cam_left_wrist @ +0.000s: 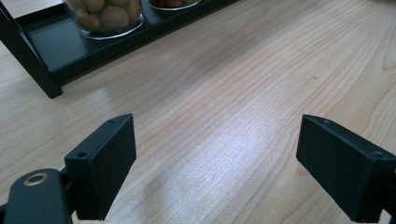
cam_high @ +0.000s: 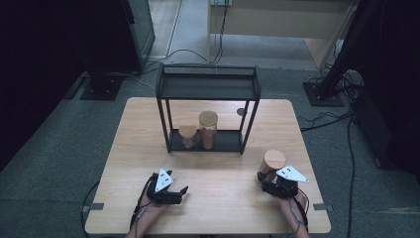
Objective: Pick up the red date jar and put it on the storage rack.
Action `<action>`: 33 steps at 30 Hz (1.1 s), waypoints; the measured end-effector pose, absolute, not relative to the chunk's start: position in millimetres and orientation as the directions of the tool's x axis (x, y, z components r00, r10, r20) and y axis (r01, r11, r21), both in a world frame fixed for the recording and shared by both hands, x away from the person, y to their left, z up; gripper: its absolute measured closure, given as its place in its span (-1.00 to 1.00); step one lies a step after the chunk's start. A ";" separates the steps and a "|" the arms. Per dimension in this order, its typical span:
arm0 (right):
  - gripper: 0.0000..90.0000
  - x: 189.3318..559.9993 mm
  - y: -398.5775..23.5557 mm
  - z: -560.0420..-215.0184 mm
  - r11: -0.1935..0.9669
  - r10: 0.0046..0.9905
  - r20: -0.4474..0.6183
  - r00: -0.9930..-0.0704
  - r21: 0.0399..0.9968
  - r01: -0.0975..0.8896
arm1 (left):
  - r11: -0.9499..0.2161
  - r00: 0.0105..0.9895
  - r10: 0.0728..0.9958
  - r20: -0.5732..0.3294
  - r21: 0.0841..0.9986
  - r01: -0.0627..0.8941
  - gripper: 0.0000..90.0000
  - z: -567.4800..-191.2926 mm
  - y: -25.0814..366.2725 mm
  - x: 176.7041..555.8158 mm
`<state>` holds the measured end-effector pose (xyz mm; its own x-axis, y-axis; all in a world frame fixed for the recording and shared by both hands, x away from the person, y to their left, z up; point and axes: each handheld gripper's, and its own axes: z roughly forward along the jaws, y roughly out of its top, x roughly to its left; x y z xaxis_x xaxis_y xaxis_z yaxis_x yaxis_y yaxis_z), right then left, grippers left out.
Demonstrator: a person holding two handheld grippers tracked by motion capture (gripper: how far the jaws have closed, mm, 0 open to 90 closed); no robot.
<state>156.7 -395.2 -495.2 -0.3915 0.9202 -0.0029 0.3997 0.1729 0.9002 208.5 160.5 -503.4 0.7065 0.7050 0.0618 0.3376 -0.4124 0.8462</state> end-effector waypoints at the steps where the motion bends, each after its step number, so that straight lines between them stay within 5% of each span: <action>1: -0.45 157.6 -394.2 -494.7 0.174 0.919 -0.002 -0.394 0.900 0.400 | -0.413 0.707 0.705 0.062 0.846 0.338 -0.73 -503.3 160.5 208.5; 33: -0.45 189.0 -353.4 -487.1 0.194 0.885 0.018 -0.464 0.893 0.406 | -0.408 0.708 0.704 0.059 0.849 0.336 -0.73 -503.9 161.4 208.6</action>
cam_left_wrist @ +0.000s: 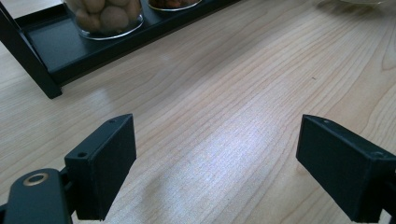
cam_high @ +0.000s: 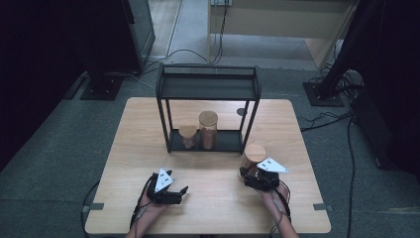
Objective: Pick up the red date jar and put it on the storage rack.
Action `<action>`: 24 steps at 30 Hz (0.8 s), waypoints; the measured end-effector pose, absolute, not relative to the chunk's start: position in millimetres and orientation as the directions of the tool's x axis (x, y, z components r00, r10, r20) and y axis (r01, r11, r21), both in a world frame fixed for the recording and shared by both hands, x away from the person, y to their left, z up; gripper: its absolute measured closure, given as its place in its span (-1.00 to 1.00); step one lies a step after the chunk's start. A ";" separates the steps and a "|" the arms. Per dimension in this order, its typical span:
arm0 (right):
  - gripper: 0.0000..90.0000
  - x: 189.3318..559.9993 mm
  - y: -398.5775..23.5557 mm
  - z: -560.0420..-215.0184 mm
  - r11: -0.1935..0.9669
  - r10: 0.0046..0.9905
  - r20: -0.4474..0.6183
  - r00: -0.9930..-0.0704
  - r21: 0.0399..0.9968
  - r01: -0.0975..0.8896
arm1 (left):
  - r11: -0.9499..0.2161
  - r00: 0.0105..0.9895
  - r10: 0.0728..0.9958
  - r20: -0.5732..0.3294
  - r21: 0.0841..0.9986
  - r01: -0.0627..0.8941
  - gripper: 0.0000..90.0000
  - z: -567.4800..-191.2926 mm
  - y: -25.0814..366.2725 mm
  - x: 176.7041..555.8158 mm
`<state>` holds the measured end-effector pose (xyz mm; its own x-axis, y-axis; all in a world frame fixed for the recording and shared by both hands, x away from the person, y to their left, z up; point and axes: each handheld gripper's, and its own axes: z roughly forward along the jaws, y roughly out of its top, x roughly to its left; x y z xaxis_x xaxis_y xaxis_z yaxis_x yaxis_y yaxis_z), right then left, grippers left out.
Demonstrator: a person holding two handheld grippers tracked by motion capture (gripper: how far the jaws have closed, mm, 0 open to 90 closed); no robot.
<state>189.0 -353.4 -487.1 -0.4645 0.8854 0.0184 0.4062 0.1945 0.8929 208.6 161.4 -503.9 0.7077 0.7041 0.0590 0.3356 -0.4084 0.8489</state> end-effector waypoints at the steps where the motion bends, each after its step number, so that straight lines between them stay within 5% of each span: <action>1: -0.45 190.1 -352.1 -487.0 0.197 0.884 0.017 -0.468 0.893 0.404 | -0.408 0.708 0.704 0.059 0.849 0.336 -0.73 -504.0 161.4 208.6; 24: -0.45 216.2 -323.7 -480.1 0.206 0.872 0.022 -0.490 0.890 0.407 | -0.411 0.709 0.702 0.061 0.848 0.334 -0.73 -503.8 161.5 208.7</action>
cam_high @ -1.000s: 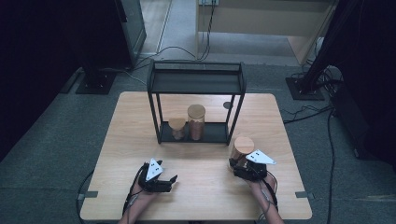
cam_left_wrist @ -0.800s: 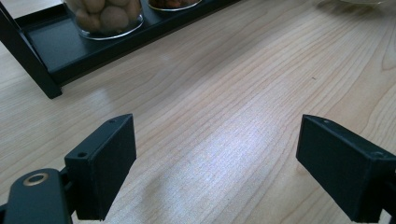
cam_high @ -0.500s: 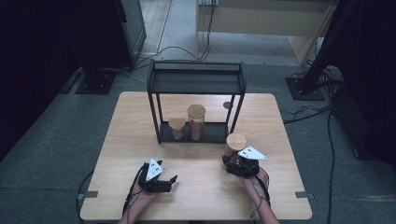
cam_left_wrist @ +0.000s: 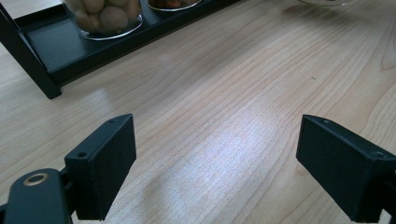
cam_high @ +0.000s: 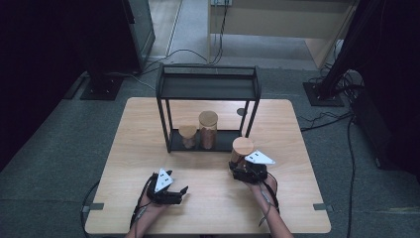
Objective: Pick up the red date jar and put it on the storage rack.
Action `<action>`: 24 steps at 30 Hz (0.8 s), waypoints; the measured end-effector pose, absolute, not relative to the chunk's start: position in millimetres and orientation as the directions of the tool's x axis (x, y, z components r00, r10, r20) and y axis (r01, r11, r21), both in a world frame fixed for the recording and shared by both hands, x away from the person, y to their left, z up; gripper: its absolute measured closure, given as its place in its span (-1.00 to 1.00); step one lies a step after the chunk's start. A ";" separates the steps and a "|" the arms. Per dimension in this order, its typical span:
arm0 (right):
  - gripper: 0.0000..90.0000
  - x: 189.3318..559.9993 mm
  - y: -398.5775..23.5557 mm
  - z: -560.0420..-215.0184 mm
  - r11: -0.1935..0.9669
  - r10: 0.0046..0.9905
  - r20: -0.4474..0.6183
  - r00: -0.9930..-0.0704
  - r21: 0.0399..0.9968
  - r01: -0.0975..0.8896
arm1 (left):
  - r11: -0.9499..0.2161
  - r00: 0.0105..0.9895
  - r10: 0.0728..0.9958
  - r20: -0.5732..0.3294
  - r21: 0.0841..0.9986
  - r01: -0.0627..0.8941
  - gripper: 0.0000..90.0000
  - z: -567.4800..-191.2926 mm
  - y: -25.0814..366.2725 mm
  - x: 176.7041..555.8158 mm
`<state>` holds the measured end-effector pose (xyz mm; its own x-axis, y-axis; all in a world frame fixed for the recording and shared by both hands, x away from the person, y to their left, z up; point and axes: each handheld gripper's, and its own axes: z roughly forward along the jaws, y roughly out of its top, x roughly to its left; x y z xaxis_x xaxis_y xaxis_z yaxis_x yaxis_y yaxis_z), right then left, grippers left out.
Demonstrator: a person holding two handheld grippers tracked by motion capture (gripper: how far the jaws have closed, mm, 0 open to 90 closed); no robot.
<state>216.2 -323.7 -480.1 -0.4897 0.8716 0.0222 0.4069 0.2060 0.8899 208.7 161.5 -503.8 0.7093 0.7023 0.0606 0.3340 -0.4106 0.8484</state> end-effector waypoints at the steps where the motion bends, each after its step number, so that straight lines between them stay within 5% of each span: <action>1: -0.45 217.0 -322.8 -479.9 0.205 0.871 0.024 -0.491 0.890 0.408 | -0.409 0.709 0.703 0.059 0.849 0.335 -0.73 -503.9 161.5 208.7; 24: -0.45 236.4 -303.3 -467.9 0.225 0.872 0.007 -0.489 0.882 0.413 | -0.407 0.710 0.702 0.056 0.850 0.336 -0.73 -504.1 161.7 208.8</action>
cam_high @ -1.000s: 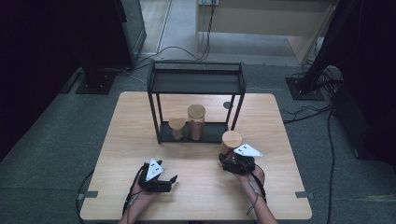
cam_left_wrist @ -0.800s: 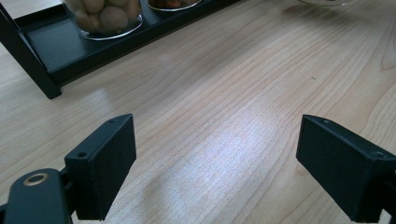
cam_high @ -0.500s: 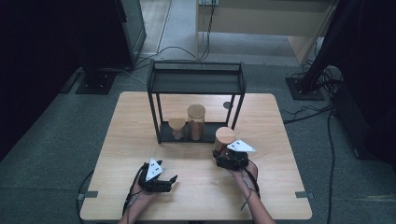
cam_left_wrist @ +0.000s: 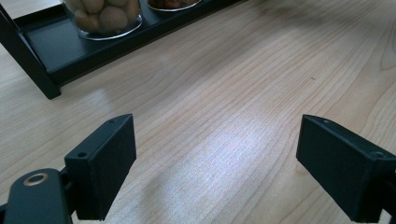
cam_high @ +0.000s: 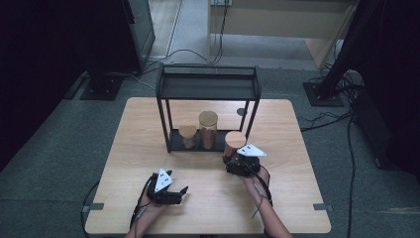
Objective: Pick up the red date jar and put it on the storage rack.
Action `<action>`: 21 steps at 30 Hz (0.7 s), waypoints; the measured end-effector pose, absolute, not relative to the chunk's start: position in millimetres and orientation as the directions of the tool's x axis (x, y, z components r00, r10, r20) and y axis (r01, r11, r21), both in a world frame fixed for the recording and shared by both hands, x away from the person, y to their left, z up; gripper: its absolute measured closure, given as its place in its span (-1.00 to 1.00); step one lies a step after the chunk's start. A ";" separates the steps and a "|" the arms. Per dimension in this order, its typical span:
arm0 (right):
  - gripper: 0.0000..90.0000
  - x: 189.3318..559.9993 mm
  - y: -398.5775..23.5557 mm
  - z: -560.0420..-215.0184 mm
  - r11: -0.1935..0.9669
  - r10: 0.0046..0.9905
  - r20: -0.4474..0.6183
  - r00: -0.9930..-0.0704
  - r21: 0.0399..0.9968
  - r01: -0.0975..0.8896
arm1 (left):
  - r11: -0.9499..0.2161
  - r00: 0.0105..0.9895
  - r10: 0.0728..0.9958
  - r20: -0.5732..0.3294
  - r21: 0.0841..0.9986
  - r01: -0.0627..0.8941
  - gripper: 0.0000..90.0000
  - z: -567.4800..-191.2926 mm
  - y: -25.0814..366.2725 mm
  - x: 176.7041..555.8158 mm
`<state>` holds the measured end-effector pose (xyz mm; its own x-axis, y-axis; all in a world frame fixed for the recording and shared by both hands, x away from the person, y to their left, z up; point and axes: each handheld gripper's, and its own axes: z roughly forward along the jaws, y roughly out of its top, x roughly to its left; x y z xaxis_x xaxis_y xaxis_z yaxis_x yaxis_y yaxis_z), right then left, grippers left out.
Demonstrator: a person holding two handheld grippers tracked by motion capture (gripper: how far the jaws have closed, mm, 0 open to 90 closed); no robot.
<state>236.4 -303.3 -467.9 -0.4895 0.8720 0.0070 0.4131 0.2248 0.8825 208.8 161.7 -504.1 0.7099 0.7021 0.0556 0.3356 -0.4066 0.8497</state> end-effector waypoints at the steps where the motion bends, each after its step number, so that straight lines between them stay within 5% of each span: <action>1: -0.45 237.0 -303.2 -467.8 0.222 0.872 0.009 -0.489 0.883 0.413 | -0.408 0.710 0.701 0.056 0.850 0.335 -0.73 -504.1 161.8 208.9; 21: -0.45 249.8 -295.5 -463.1 0.229 0.877 -0.002 -0.481 0.881 0.415 | -0.409 0.713 0.699 0.057 0.849 0.334 -0.73 -504.0 161.9 209.1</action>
